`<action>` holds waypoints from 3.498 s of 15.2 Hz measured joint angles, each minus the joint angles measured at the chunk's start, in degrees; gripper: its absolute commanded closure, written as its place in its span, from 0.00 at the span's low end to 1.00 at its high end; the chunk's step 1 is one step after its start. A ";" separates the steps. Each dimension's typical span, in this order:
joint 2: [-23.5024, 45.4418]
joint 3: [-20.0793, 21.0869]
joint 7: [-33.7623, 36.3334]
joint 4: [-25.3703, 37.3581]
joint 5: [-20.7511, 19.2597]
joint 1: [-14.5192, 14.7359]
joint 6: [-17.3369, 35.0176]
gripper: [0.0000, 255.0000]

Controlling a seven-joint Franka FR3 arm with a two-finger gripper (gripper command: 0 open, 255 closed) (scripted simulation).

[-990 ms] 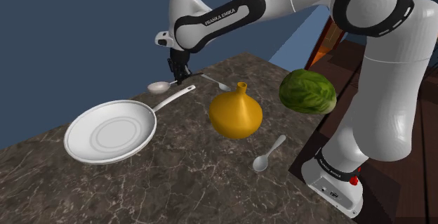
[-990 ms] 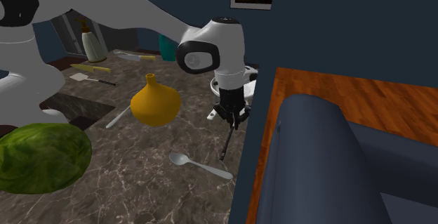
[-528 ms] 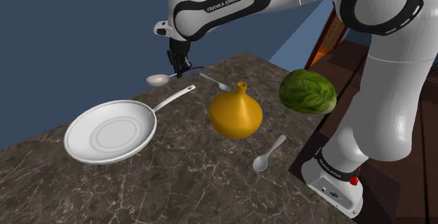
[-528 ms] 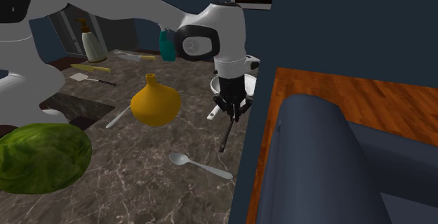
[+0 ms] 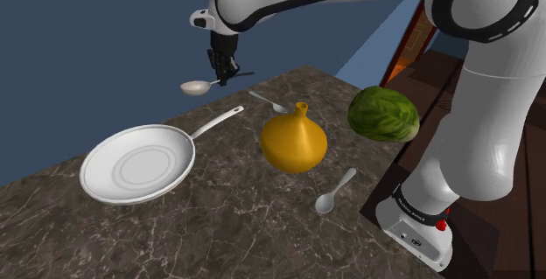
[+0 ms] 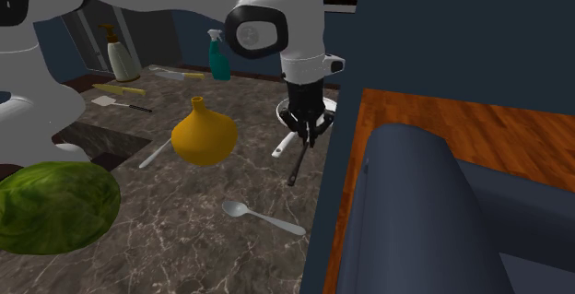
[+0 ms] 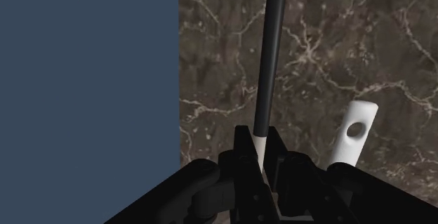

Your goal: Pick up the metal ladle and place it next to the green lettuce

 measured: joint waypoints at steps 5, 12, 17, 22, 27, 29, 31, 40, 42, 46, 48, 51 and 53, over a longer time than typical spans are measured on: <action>-0.68 0.03 -0.08 3.05 0.08 0.01 -3.74 1.00; -1.32 0.04 -0.26 7.49 0.19 -0.02 -8.81 1.00; -1.17 0.10 -0.19 11.52 0.17 0.11 -12.68 1.00; -0.81 0.13 -0.19 15.93 0.16 0.19 -16.73 1.00; -1.13 0.01 -0.70 18.32 0.28 -0.10 -19.45 1.00; -4.07 -0.47 -2.19 14.45 0.74 -1.19 -18.51 1.00; -7.09 -1.16 -4.17 10.78 1.22 -2.48 -17.82 1.00; -21.24 -5.53 -13.73 -6.81 2.56 -7.56 -14.44 1.00; -22.85 -7.05 -16.54 -8.77 2.65 -8.86 -14.15 1.00; -27.08 -9.62 -21.08 -13.50 2.45 -10.86 -13.71 1.00; -28.82 -11.28 -23.82 -15.54 2.25 -12.05 -13.44 1.00; -31.75 -13.47 -27.35 -18.12 1.69 -13.60 -13.82 1.00; -33.49 -14.91 -29.60 -19.95 1.24 -14.59 -13.75 1.00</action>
